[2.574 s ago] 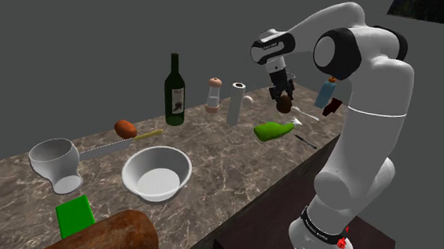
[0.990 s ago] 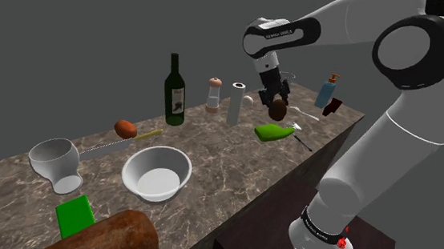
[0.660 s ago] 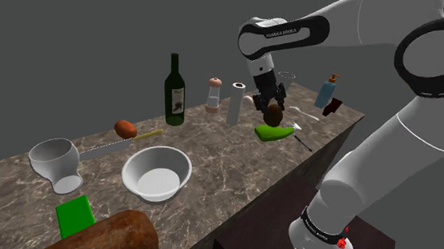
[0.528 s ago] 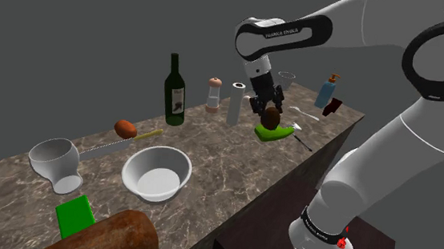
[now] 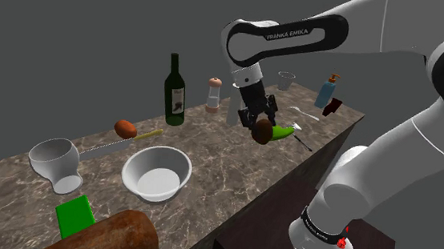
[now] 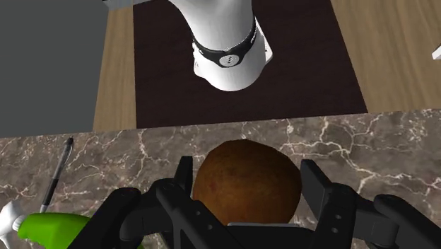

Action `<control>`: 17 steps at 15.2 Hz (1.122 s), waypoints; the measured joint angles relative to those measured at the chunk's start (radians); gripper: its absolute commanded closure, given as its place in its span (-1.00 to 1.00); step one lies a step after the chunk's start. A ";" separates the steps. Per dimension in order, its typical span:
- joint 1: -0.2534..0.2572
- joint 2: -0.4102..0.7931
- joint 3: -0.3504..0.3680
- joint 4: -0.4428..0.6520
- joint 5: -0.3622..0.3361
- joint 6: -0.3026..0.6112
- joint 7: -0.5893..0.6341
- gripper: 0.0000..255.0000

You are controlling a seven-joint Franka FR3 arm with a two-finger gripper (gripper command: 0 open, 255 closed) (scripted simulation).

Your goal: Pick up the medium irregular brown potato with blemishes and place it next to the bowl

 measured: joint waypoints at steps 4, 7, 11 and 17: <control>0.045 -0.009 0.064 0.003 0.079 -0.011 0.092 1.00; 0.080 -0.025 0.113 -0.017 0.142 -0.005 0.163 1.00; 0.111 -0.009 0.162 -0.015 0.199 0.017 0.231 1.00; 0.115 0.013 0.174 -0.074 0.205 0.098 0.233 1.00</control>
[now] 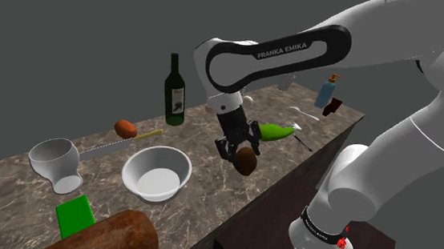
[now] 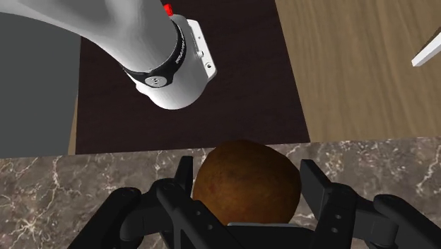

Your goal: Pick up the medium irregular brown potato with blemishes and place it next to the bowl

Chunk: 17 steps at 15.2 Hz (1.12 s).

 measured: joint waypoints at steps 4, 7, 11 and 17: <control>0.001 0.019 0.006 -0.035 0.001 0.054 -0.001 1.00; 0.000 0.039 0.009 -0.060 0.000 0.098 -0.005 1.00; 0.002 0.057 0.015 -0.098 0.002 0.155 -0.005 1.00; 0.001 0.105 0.022 -0.140 -0.001 0.244 -0.008 1.00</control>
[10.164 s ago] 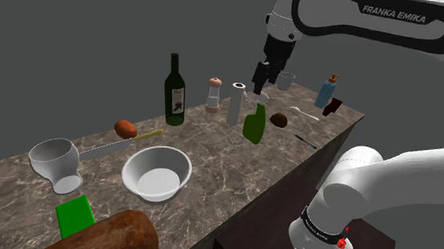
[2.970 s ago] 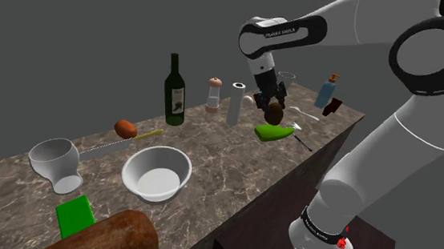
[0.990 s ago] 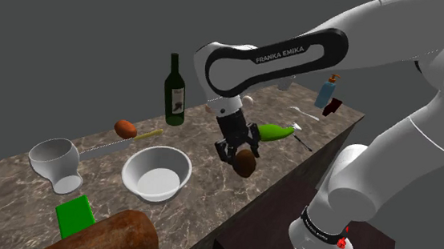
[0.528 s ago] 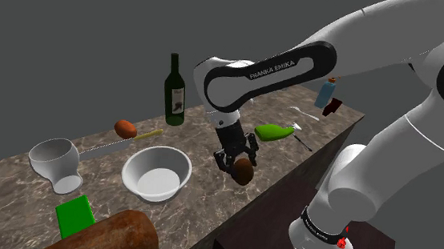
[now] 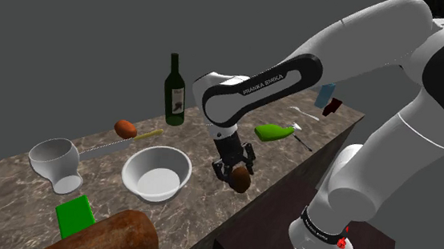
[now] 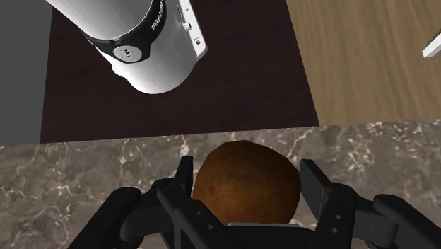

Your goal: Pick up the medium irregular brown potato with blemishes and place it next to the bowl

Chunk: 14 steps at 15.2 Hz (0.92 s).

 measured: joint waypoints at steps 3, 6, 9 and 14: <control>0.000 0.018 0.003 -0.012 0.000 0.034 -0.001 1.00; 0.000 0.023 0.004 -0.013 0.000 0.041 0.000 1.00; 0.000 0.024 0.004 -0.013 0.000 0.042 -0.001 1.00; -0.001 0.026 0.004 -0.017 -0.001 0.043 0.000 -1.00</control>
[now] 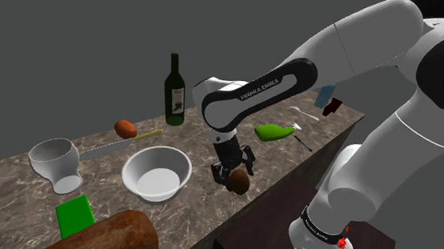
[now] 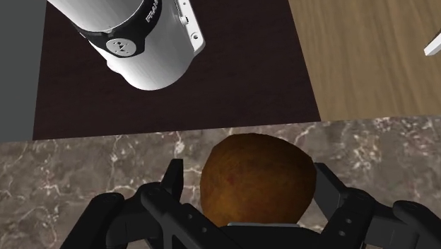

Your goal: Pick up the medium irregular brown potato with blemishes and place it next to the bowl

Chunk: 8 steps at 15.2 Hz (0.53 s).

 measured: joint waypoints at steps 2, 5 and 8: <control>0.000 0.000 0.000 0.000 0.000 0.000 0.000 -1.00; -0.006 0.006 -0.006 0.069 -0.010 -0.062 0.004 -1.00; -0.010 0.020 -0.010 0.130 -0.018 -0.110 0.008 -1.00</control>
